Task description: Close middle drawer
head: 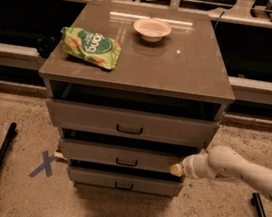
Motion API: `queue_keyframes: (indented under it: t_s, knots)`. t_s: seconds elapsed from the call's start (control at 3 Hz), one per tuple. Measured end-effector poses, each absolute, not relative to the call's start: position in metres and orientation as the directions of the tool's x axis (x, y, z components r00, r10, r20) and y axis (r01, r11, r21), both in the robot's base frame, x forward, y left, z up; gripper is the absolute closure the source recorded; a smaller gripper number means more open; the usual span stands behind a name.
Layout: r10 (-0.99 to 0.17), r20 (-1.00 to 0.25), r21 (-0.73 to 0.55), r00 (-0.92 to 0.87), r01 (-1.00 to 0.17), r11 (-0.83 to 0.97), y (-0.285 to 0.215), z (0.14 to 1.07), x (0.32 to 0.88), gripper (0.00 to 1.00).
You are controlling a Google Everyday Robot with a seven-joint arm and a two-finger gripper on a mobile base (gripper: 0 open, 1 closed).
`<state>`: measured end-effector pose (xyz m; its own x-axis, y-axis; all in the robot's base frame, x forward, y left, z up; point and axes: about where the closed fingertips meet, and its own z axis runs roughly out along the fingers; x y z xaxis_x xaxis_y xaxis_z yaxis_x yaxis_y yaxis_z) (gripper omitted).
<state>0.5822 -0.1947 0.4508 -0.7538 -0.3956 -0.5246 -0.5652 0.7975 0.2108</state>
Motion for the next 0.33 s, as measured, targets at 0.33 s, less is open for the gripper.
queue_keyframes:
  t_s: [0.33]
  knots:
    - [-0.369,-0.537,0.222,-0.759,-0.549,0.806,-0.2153,0.4658,0.5545,1.00]
